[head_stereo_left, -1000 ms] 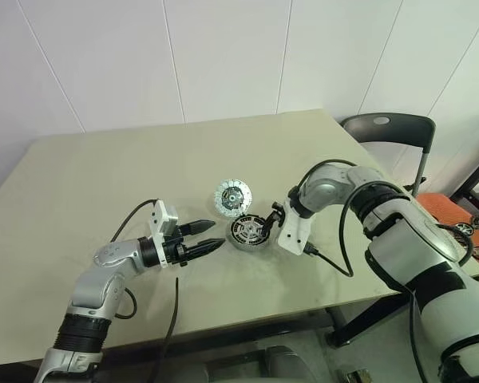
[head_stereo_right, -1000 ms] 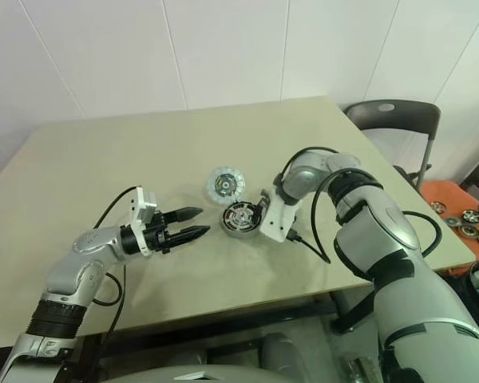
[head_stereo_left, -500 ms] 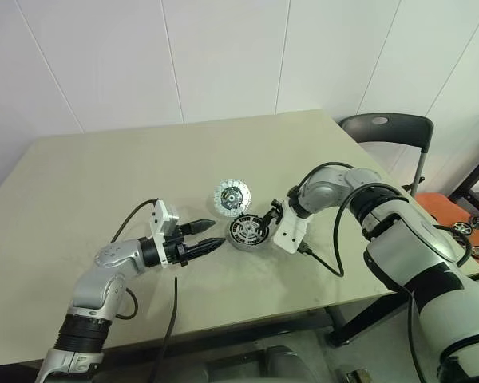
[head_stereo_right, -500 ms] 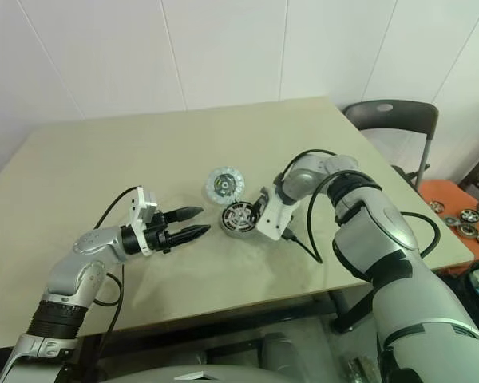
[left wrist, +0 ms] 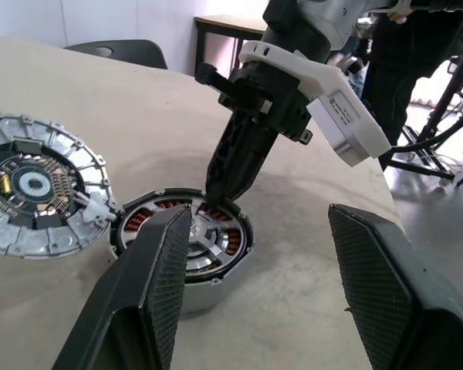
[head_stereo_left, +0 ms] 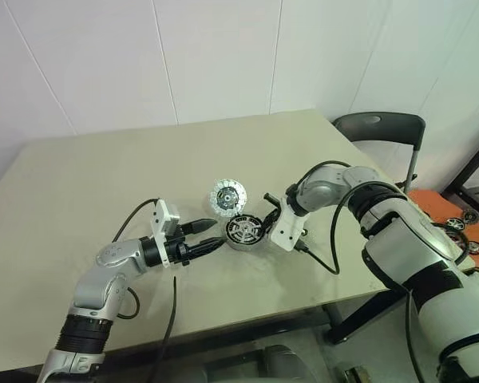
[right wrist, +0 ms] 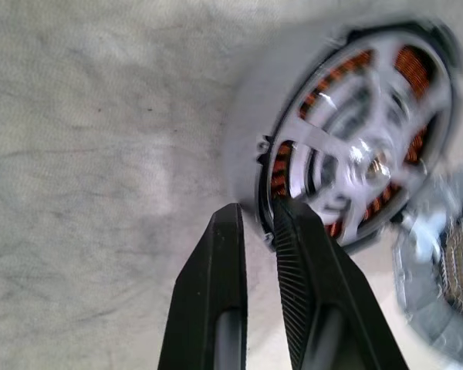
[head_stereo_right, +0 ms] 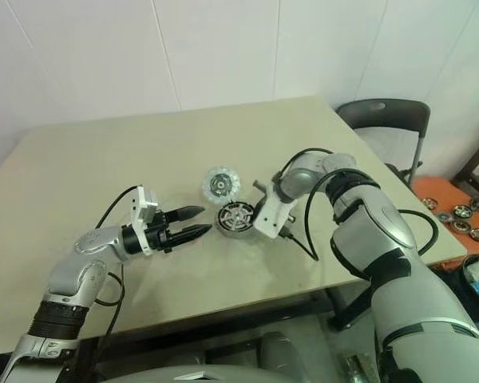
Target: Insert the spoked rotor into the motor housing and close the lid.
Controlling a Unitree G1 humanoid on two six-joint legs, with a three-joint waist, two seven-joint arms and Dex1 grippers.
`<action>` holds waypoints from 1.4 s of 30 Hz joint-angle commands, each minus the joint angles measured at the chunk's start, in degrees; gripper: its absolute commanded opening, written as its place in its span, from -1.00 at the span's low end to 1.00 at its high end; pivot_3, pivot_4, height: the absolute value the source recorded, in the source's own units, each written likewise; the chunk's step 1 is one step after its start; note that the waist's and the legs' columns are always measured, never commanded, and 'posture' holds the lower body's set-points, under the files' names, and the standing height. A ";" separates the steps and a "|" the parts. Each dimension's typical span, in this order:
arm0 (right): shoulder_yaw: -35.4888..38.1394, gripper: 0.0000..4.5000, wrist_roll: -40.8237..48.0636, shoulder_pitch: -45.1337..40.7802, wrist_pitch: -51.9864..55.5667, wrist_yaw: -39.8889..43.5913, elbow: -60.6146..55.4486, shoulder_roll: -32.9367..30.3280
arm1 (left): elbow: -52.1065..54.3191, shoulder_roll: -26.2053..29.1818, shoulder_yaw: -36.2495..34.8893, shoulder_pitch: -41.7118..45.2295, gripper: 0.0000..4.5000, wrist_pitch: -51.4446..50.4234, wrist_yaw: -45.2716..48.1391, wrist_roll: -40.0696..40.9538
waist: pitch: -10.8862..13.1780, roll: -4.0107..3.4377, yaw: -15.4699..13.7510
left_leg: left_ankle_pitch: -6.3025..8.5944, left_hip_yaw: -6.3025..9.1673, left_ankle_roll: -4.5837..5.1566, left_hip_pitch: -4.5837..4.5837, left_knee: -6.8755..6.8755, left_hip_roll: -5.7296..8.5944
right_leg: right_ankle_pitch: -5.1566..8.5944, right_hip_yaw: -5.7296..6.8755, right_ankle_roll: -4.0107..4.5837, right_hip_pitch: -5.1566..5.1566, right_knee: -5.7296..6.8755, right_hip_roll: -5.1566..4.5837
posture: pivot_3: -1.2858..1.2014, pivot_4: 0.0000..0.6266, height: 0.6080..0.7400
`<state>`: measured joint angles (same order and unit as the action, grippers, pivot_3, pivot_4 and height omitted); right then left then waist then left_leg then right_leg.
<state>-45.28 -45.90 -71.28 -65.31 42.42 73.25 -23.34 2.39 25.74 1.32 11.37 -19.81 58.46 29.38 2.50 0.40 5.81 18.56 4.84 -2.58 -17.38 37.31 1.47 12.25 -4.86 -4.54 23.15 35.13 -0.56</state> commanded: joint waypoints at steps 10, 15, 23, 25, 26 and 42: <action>3.47 -0.69 6.09 -1.77 -3.61 6.54 -0.77 1.91 | 0.91 -0.23 -0.84 1.13 0.34 0.42 -0.09 0.66 | 0.00 0.00 0.13 | 0.00 0.01 0.00 -0.01 -0.06 -0.01 | -0.01 0.01 -0.02 0.04 -0.02 0.01 | 0.03 -1.00 1.00; 5.47 -0.69 11.49 -2.14 -3.29 14.20 -1.42 2.71 | -0.17 -0.70 -0.73 1.82 0.34 0.89 0.00 0.32 | 0.02 -0.01 0.03 | 0.00 0.03 0.00 -0.03 -0.06 -0.02 | -0.01 0.02 -0.02 0.04 -0.03 0.00 | 0.03 -1.00 1.00; 5.97 -0.95 13.47 -1.37 -1.70 18.87 -2.81 2.43 | -1.06 -1.09 -0.71 2.47 0.34 1.25 0.19 0.02 | 0.03 -0.03 -0.17 | 0.00 0.07 0.00 -0.06 -0.08 -0.02 | -0.02 0.04 -0.04 0.07 -0.05 -0.01 | 0.03 -1.00 1.00; 6.11 -0.95 13.64 -1.07 -1.69 18.66 -3.15 2.27 | -1.07 -0.99 -0.77 2.44 0.34 1.25 0.23 0.03 | 0.03 -0.03 -0.21 | 0.00 0.06 0.00 -0.06 -0.07 -0.01 | -0.01 0.04 -0.03 0.07 -0.05 -0.02 | 0.03 -1.00 1.00; 6.10 -0.95 13.50 -1.02 -1.62 18.31 -3.33 2.18 | -1.09 -0.98 -0.77 2.43 0.34 1.27 0.23 0.01 | 0.03 -0.03 -0.22 | 0.00 0.06 0.00 -0.06 -0.07 -0.01 | -0.01 0.04 -0.03 0.07 -0.05 -0.02 | 0.03 -1.00 1.00; 7.39 -0.95 16.98 -3.44 3.65 32.67 -4.64 -5.37 | -3.44 -2.26 0.39 3.98 0.34 2.26 0.93 -0.67 | 0.05 -0.03 -0.42 | 0.00 0.05 0.00 -0.13 -0.04 0.05 | -0.01 0.06 -0.05 0.05 -0.13 -0.09 | 0.03 -1.00 1.00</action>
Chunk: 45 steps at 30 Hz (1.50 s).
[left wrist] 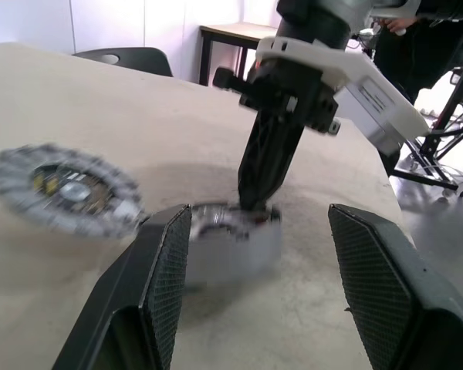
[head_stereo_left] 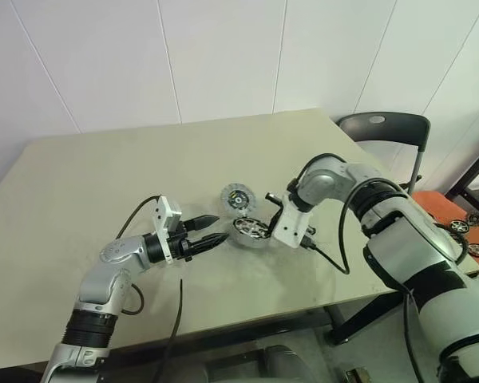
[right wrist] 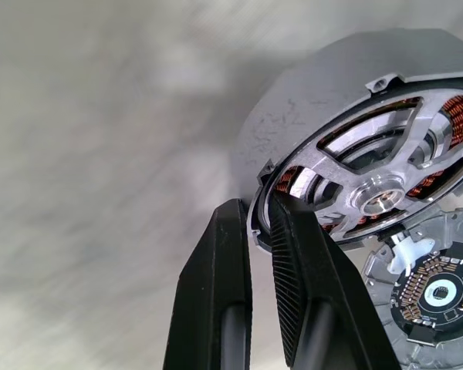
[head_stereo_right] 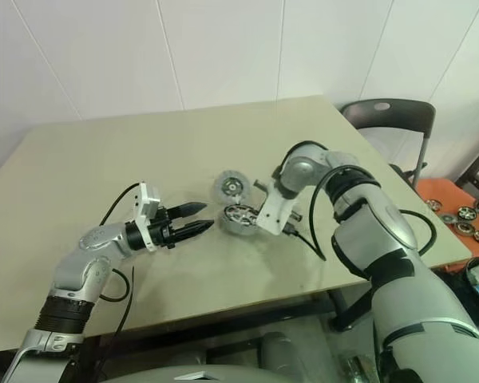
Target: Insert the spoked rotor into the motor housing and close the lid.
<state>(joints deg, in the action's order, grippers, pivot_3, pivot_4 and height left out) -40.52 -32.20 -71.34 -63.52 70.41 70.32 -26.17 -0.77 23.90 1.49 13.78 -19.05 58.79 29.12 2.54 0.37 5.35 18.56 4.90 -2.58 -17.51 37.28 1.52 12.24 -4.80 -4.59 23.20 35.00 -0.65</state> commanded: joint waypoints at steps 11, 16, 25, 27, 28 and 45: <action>5.49 -0.95 15.25 2.50 13.31 21.79 -11.97 -5.75 | -4.26 -2.12 1.14 4.66 0.34 2.58 2.21 -1.61 | 0.04 -0.06 0.29 | 0.00 -0.02 0.00 0.05 -0.05 -0.05 | -0.03 0.03 -0.08 0.01 0.06 0.08 | 0.03 -1.00 1.00; 6.62 -0.95 17.91 4.41 23.58 22.09 -13.46 -4.19 | -4.29 -2.52 1.39 4.84 0.34 2.51 2.11 -1.81 | 0.04 -0.06 0.14 | 0.00 0.01 0.00 0.02 0.01 -0.05 | -0.04 0.02 -0.07 0.02 0.06 0.03 | 0.03 -1.00 1.00; 7.15 -0.95 15.25 4.84 37.36 21.43 -11.17 -1.33 | -1.37 -1.88 0.40 1.72 0.34 1.75 0.64 -1.35 | 0.03 -0.05 0.06 | 0.00 0.02 0.00 0.02 0.03 -0.04 | -0.04 0.00 -0.07 0.01 0.06 0.01 | 0.03 -1.00 1.00; 6.76 -0.95 14.87 5.12 40.50 21.79 -12.50 0.14 | -0.79 -1.83 0.24 1.16 0.34 1.63 0.10 -1.21 | 0.03 -0.04 0.10 | 0.00 0.02 0.00 0.03 0.07 -0.05 | -0.03 0.00 -0.06 -0.01 0.08 0.02 | 0.03 -1.00 1.00; 6.62 -0.95 14.75 5.12 41.42 22.00 -13.13 0.45 | -0.57 -1.87 0.20 0.99 0.34 1.61 -0.16 -1.16 | 0.03 -0.04 0.07 | 0.00 0.02 0.00 0.04 0.09 -0.05 | -0.03 0.00 -0.06 -0.01 0.09 0.02 | 0.03 -1.00 1.00; 1.74 -0.95 19.37 4.48 58.58 22.09 -24.18 3.86 | 0.65 -2.47 0.20 -0.48 0.34 1.78 -1.80 -0.84 | 0.03 -0.05 0.06 | 0.00 0.10 0.00 -0.04 -0.03 -0.07 | -0.10 0.08 -0.17 0.12 0.08 0.02 | 0.03 -1.00 1.00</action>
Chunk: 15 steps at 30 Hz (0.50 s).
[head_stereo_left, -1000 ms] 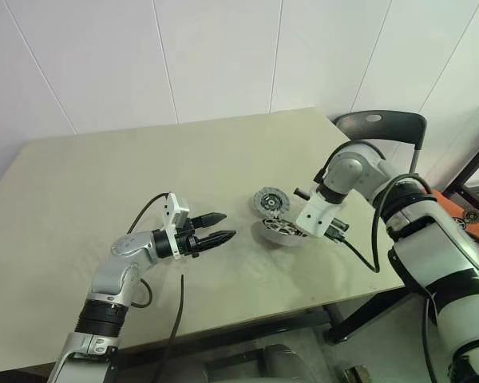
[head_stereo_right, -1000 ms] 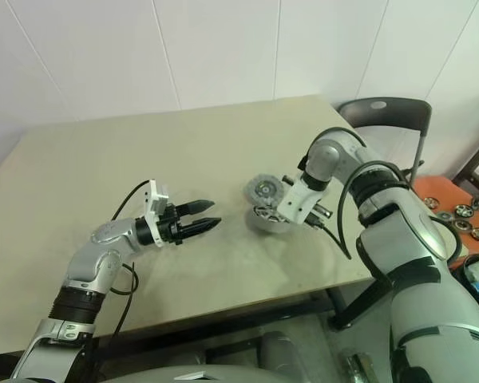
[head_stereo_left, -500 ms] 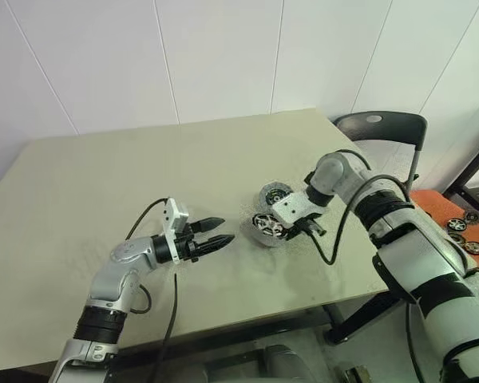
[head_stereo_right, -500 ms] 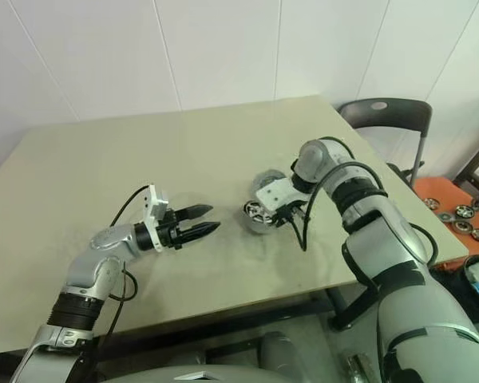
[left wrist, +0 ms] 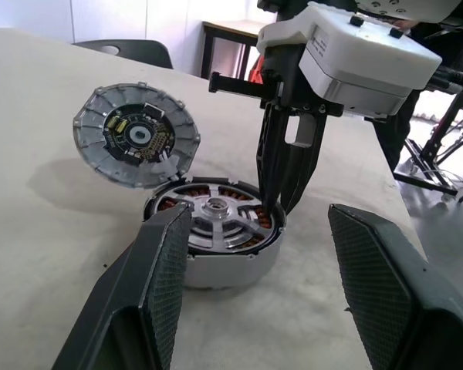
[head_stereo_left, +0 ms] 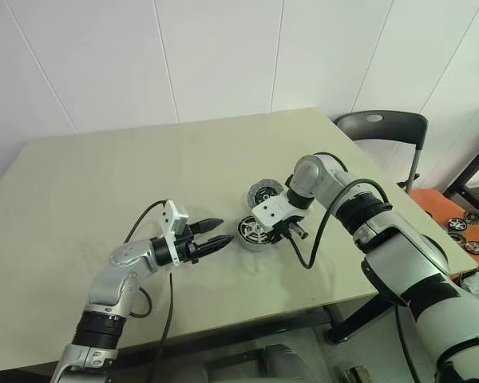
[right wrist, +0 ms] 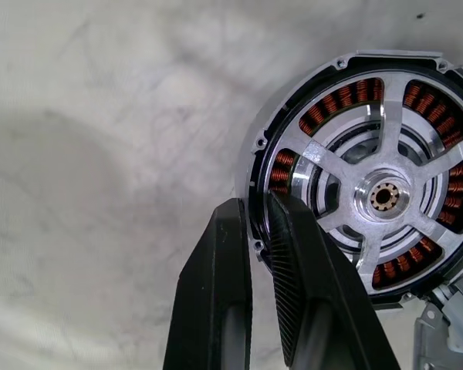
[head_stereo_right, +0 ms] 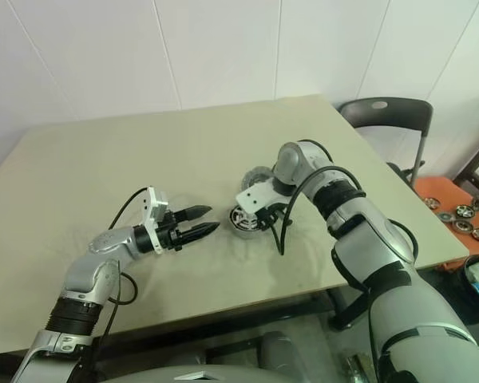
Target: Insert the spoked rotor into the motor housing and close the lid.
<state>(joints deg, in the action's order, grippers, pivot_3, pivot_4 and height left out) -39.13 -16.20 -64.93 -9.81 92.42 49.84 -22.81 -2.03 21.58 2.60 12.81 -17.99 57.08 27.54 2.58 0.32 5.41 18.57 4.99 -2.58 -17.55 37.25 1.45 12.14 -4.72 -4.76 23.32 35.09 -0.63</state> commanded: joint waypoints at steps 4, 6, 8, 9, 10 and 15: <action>1.28 -0.95 2.53 -1.29 4.72 -0.04 -4.89 0.58 | 1.59 -0.13 -0.91 0.84 0.34 0.74 0.03 0.65 | 0.00 0.00 0.00 | 0.00 0.02 0.00 -0.01 0.01 0.01 | 0.00 0.00 0.00 0.00 -0.01 -0.01 | 0.03 -1.00 1.00; 1.68 -0.95 2.42 -0.50 0.14 0.00 -3.54 0.27 | 1.53 -0.16 -0.87 1.09 0.34 0.67 0.04 0.66 | 0.00 0.00 -0.01 | 0.00 0.00 0.00 -0.01 0.01 0.02 | 0.00 0.02 -0.01 0.00 -0.01 -0.01 | 0.03 -1.00 1.00; 1.81 -0.63 1.91 -0.09 -2.28 -1.05 -2.05 0.18 | 1.52 -0.17 -0.87 1.17 0.34 0.62 0.05 0.68 | 0.00 0.00 0.01 | 0.00 -0.03 0.00 -0.02 0.00 0.02 | 0.00 0.04 -0.01 0.00 -0.02 -0.01 | 0.03 -1.00 1.00; 1.83 -0.53 1.50 -0.03 -2.69 -1.42 -1.53 0.19 | 1.54 -0.14 -0.87 1.14 0.34 0.60 0.07 0.69 | 0.00 0.00 0.02 | 0.00 -0.03 0.00 -0.02 0.00 0.02 | 0.00 0.04 -0.01 -0.01 -0.02 -0.01 | 0.03 -1.00 1.00; 1.64 -0.39 0.55 -0.05 -2.76 -2.76 -0.88 0.26 | 1.56 -0.13 -0.83 1.12 0.34 0.59 0.11 0.68 | 0.00 0.01 0.02 | 0.00 -0.03 0.00 -0.02 0.00 0.02 | 0.00 0.04 -0.01 -0.01 -0.02 -0.01 | 0.03 -1.00 1.00; 2.36 0.05 0.10 -0.29 -1.21 -3.33 0.34 1.12 | 1.61 -0.10 -0.71 1.09 0.34 0.39 0.23 0.70 | -0.01 0.02 0.03 | 0.00 -0.03 0.00 0.01 0.03 0.02 | 0.01 0.04 0.01 -0.06 -0.02 0.00 | 0.03 -1.00 1.00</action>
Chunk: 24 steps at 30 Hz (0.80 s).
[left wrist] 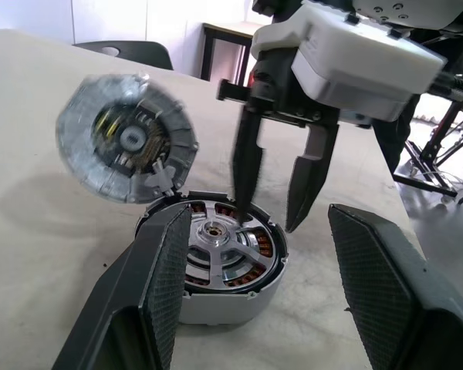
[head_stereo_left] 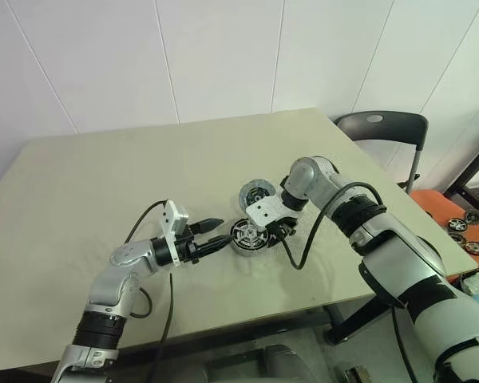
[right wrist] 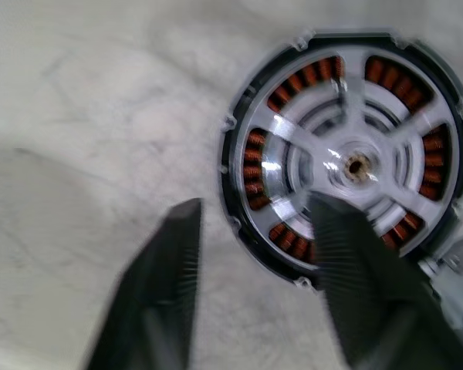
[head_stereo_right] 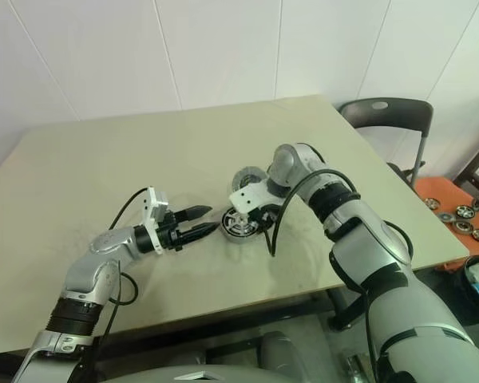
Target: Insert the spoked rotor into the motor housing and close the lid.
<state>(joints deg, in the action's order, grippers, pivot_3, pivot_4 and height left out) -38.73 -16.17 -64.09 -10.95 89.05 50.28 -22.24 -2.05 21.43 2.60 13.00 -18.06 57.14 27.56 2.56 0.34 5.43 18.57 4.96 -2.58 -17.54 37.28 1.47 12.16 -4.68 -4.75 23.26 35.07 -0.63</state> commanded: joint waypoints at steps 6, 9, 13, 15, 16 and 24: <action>5.72 0.05 5.05 -0.35 -10.06 2.21 -4.37 -1.42 | 1.68 0.05 -0.61 1.23 0.34 0.23 0.32 0.71 | 0.00 0.00 -0.01 | 0.00 0.00 0.00 -0.01 -0.02 -0.01 | -0.01 0.02 -0.02 0.01 -0.01 0.01 | 0.03 -1.00 1.00; 8.15 0.05 6.88 0.27 -16.84 1.21 -5.08 -2.45 | 1.53 0.19 -0.77 1.31 0.34 0.30 0.54 0.74 | 0.00 0.00 0.00 | 0.00 0.01 0.00 -0.02 -0.02 -0.01 | 0.00 0.02 -0.03 -0.01 -0.04 -0.01 | 0.03 -1.00 1.00; 9.27 0.05 5.73 0.76 -30.21 -3.25 -1.64 -3.98 | 1.14 0.35 -0.93 1.66 0.34 0.35 0.77 0.75 | 0.00 0.01 -0.02 | 0.00 -0.01 0.00 0.00 -0.01 0.00 | 0.00 0.02 -0.02 -0.05 -0.05 0.00 | 0.03 -1.00 1.00; 9.22 0.05 5.04 0.80 -36.16 -5.32 1.10 -4.20 | 0.92 0.38 -0.92 1.94 0.34 0.35 0.84 0.71 | 0.00 0.02 0.00 | 0.00 -0.02 0.00 0.01 -0.01 0.00 | 0.02 0.01 0.00 -0.06 -0.05 0.00 | 0.03 -1.00 1.00; 9.01 0.05 5.09 0.77 -39.90 -5.67 2.62 -4.27 | 0.71 0.42 -0.94 2.12 0.34 0.41 0.94 0.66 | 0.00 0.02 0.01 | 0.00 -0.03 0.00 0.01 -0.01 0.00 | 0.02 0.00 0.02 -0.06 -0.05 0.00 | 0.03 -1.00 1.00; 6.04 0.05 0.42 -0.96 -53.55 -6.59 11.31 -4.75 | 0.30 0.60 -0.92 2.53 0.34 0.39 1.47 0.55 | 0.00 0.02 0.07 | 0.00 -0.08 0.00 0.05 -0.01 0.00 | 0.03 -0.05 0.04 -0.07 -0.03 0.00 | 0.03 -1.00 1.00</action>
<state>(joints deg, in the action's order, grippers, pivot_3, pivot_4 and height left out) -32.38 -13.58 -62.80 -62.92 84.38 60.89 -26.32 -2.38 21.71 2.60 14.29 -18.22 58.41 27.59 2.57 0.36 5.50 18.56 4.89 -2.58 -17.49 37.28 1.47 12.21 -4.74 -4.67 23.20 35.05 -0.63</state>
